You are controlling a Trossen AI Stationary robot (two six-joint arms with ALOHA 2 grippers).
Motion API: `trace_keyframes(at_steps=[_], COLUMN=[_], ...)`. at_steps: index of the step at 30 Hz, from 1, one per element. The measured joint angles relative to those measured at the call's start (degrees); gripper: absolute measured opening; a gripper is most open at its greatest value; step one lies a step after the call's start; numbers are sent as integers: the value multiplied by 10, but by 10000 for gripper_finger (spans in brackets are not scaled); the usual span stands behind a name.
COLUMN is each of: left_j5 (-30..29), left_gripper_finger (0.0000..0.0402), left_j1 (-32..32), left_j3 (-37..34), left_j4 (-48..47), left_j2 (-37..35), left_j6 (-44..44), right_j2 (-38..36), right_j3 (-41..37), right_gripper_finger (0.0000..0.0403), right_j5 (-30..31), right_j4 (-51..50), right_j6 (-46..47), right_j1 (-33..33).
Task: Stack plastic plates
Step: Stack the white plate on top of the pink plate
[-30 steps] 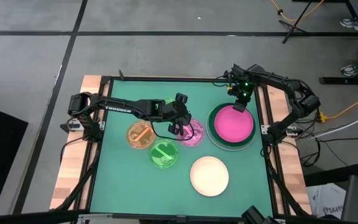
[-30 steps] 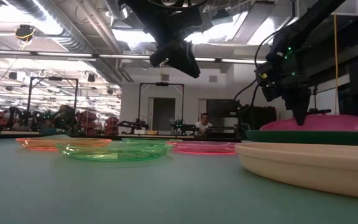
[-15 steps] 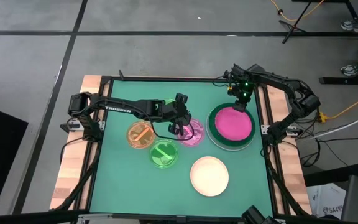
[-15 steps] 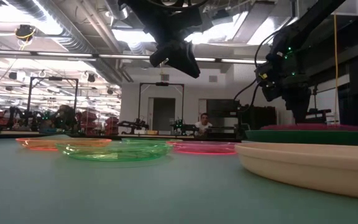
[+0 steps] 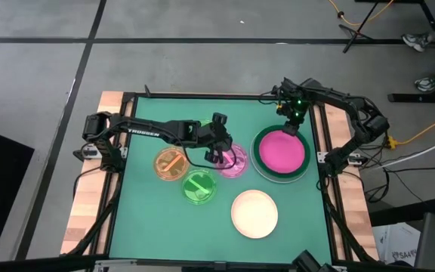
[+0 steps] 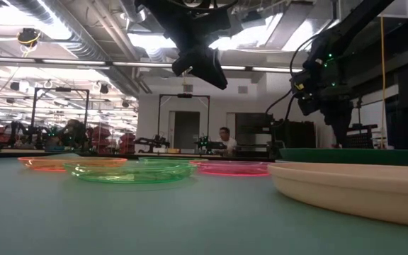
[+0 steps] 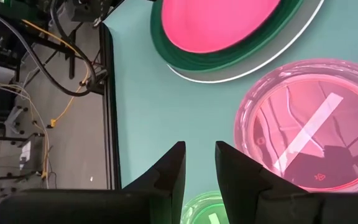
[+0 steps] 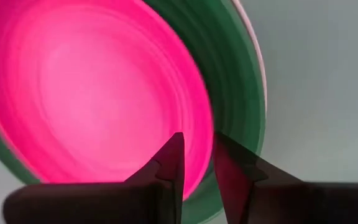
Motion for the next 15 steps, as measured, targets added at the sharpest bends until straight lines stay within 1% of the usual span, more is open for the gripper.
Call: trace_keyframes(at_steps=[3, 7, 15], left_j5=[11, 28, 29], left_gripper_finger=[80, 80, 80], left_j1=[6, 17, 38], left_j3=[0, 0, 0], left_j4=[-3, -7, -29], left_j2=[0, 0, 0], left_j6=[-10, -36, -101], right_j2=[-3, -13, -65], right_j3=[0, 0, 0], right_gripper_finger=[72, 72, 72], right_j5=[4, 4, 4], right_j4=[16, 37, 106], right_j6=[1, 1, -1], right_j1=[20, 65, 166])
